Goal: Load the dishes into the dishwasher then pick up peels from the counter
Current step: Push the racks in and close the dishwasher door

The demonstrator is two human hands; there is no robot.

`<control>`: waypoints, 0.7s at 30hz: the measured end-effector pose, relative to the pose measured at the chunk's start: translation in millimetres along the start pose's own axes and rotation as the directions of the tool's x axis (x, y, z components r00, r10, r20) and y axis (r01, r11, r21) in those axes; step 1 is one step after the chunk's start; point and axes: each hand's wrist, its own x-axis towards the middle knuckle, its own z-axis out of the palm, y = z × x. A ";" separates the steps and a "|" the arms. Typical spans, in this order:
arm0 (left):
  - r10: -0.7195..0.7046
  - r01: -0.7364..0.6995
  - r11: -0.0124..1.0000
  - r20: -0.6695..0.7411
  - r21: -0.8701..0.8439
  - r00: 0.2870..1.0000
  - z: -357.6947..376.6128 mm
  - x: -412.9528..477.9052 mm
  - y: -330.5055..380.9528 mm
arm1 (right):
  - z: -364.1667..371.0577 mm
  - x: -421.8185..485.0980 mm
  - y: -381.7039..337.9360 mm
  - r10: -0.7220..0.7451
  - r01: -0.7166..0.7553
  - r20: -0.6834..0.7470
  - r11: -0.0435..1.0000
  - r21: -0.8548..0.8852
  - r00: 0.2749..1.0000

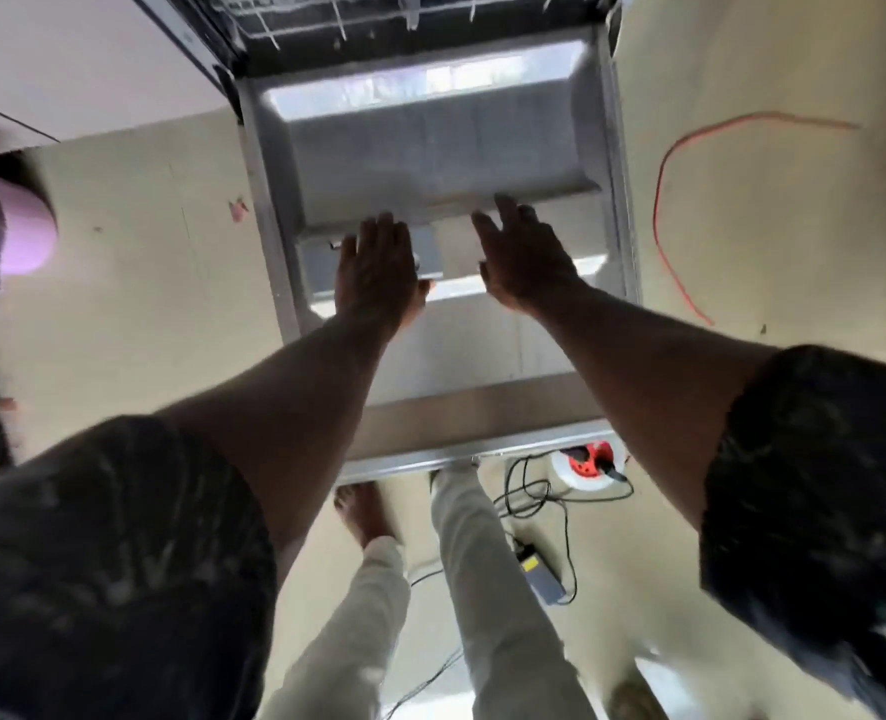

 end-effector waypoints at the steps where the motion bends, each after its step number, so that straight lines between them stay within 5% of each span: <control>1: 0.016 -0.016 1.000 0.015 0.003 1.000 17.0 -16.2 1.6 | 22.4 -20.5 -1.8 0.021 -0.021 0.039 1.000 -0.007 0.999; 10: 0.194 -0.205 0.978 0.204 0.034 0.960 141.5 -148.5 18.2 | 154.5 -158.8 -30.9 0.163 -0.167 0.099 0.986 0.028 0.982; 16: 0.153 -0.165 0.986 0.321 0.011 0.935 191.8 -187.0 19.4 | 211.2 -201.5 -49.2 0.336 -0.368 0.171 0.903 0.223 0.926; 19: 0.030 -0.004 0.996 0.296 -0.089 0.955 215.3 -197.4 20.9 | 237.5 -202.5 -45.6 0.556 -0.622 0.294 0.610 0.490 0.777; 21: -0.050 0.102 0.982 0.299 -0.161 0.953 215.7 -209.4 27.5 | 254.0 -199.6 -38.7 0.646 -0.727 0.459 0.225 0.648 0.610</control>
